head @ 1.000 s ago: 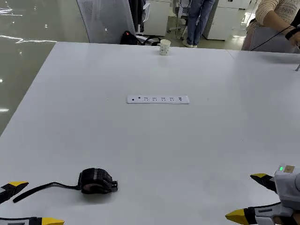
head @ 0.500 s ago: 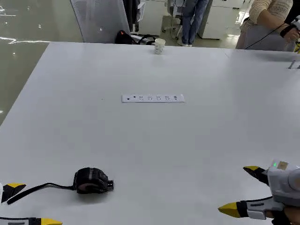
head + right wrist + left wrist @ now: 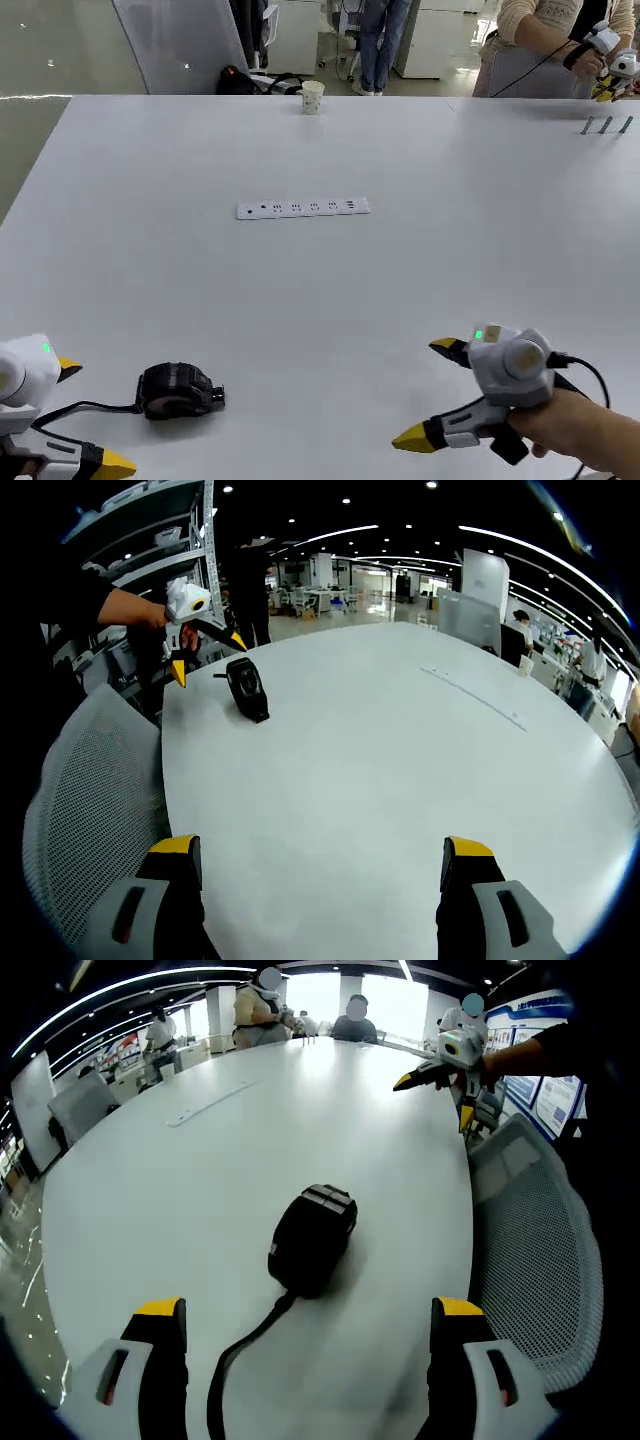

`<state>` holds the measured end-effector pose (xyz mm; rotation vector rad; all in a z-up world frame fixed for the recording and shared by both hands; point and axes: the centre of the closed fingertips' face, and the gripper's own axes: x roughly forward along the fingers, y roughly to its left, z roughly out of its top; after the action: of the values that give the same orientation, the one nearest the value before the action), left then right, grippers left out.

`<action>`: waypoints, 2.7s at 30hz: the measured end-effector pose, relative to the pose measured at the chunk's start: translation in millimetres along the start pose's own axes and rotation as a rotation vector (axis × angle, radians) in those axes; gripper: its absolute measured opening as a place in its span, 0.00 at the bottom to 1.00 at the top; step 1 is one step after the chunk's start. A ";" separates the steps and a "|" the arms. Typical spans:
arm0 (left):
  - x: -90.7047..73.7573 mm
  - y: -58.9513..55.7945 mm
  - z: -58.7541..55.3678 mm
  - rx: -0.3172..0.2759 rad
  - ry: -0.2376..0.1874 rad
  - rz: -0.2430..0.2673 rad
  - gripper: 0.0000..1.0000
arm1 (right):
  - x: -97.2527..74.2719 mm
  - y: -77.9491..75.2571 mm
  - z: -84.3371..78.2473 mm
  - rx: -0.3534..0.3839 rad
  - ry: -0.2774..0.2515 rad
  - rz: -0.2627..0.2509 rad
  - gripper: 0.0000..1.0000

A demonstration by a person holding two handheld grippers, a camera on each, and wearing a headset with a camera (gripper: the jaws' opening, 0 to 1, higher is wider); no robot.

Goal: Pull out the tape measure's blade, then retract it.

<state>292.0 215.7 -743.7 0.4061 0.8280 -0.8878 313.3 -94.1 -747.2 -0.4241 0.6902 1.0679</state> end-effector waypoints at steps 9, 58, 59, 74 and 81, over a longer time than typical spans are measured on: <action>17.5 -10.7 16.2 0.132 0.060 -0.056 0.98 | 34.4 7.7 56.4 -0.096 -0.014 0.075 0.99; 59.0 2.0 26.9 0.319 0.114 -0.075 0.31 | 178.1 84.4 106.0 -0.362 0.119 0.269 0.29; 59.1 2.0 27.1 0.321 0.113 -0.074 0.31 | 178.7 85.3 105.4 -0.387 0.124 0.279 0.24; 59.7 0.7 27.1 0.308 0.119 -0.085 0.31 | 195.3 95.4 103.3 -0.446 0.154 0.335 0.13; 59.4 0.8 27.0 0.309 0.118 -0.087 0.31 | 193.3 94.7 103.6 -0.428 0.163 0.349 0.11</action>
<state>326.4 168.5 -772.9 0.7014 0.8228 -1.0858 318.8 137.2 -806.5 -0.7849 0.6937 1.5329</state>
